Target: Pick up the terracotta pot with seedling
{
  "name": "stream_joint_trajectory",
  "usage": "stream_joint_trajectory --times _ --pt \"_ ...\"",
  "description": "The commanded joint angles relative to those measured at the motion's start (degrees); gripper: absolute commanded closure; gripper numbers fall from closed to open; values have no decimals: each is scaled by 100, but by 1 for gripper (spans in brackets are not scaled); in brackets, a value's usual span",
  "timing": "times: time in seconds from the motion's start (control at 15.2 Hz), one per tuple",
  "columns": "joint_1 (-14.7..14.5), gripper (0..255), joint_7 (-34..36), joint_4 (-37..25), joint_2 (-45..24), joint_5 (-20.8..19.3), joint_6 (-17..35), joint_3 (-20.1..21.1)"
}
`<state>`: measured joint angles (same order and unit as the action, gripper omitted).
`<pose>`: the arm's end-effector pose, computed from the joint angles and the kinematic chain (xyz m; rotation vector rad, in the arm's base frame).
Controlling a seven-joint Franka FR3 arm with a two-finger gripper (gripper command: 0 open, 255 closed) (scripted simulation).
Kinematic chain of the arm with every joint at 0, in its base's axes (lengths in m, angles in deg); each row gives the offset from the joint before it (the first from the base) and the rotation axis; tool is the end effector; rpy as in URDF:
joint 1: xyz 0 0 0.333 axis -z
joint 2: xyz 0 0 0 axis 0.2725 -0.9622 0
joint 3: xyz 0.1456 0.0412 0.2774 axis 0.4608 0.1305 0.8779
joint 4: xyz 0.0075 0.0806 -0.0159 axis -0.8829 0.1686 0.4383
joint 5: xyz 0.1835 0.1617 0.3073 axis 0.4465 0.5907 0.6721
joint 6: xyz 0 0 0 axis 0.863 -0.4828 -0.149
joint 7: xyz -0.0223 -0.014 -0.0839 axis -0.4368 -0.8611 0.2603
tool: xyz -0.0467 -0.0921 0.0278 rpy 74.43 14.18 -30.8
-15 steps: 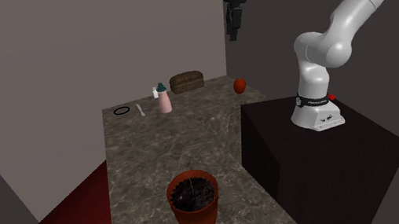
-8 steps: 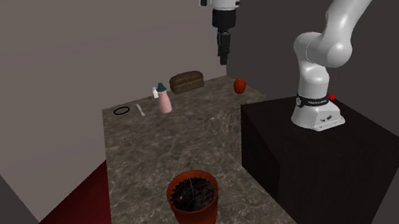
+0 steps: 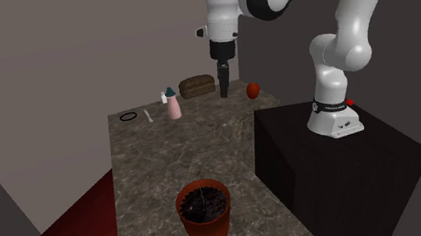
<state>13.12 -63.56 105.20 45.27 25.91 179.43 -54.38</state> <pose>0.4461 0.1198 0.4495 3.1124 -0.1919 0.1040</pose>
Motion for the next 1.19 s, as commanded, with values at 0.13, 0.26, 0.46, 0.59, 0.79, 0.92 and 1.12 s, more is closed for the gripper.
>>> stream_joint_trajectory --times 0.13,0.26,0.46,0.59,0.79,0.92,1.12 --pt "-50 0 317 -349 -866 -47 433 186" --pt "-82 0 476 -553 -1297 -102 616 259" --pt "-149 0 716 -909 -1954 -213 847 344" --pt "-210 0 873 -1181 -2396 -299 972 379" --pt "-329 0 1093 -1641 -3062 -431 1111 400" --pt "-424 0 1225 -1982 -3507 -513 1173 397" --pt "-565 0 1375 -2481 -4098 -603 1215 376"
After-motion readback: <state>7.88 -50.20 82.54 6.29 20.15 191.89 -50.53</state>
